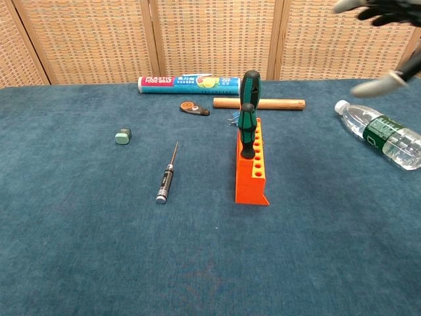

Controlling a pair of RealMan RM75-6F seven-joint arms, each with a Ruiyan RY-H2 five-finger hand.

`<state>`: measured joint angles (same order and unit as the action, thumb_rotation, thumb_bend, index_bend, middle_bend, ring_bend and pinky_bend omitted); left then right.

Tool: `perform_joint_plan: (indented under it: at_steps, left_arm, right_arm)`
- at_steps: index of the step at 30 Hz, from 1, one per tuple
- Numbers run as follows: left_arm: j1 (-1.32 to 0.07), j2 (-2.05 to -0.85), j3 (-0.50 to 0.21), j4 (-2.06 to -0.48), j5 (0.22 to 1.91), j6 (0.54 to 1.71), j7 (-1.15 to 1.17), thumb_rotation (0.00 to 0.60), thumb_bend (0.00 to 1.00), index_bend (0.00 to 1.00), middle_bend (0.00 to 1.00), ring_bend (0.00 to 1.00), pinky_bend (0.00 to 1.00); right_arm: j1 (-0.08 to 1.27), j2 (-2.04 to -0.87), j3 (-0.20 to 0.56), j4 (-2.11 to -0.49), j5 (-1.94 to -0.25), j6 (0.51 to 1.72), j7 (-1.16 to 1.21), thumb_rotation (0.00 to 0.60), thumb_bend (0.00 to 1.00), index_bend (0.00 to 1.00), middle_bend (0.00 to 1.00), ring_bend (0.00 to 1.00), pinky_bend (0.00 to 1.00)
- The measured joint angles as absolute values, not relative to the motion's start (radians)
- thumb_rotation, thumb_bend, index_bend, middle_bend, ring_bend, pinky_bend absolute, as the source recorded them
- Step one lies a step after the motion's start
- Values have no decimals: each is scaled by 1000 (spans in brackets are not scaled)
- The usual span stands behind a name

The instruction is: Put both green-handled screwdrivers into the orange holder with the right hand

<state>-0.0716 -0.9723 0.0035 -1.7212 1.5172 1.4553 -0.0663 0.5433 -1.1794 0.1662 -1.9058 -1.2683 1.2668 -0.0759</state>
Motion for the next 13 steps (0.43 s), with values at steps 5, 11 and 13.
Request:
perform_joint_plan:
  at_steps: [5,11,13]
  left_arm:
    - [-54,-986,16,-1714,1561,1497,-45,600,0,0,0,0,0]
    - [-30,-1020,25,-1678,1596,1551,-31,600,0,0,0,0,0]
    - [-22,-1034,28,-1654,1612,1572,-34,600,0,0,0,0,0]
  right_arm:
    - [418,-1144,52,-1798,-1484,1412,-67,600,0,25,0,0,0]
    - [255,-1166,-31,-1613,-1622,1624,-124,600,0,25,0,0,0]
    - [214,-1187,-42,-1566,-1648,1672,-152,600,0,25,0,0,0]
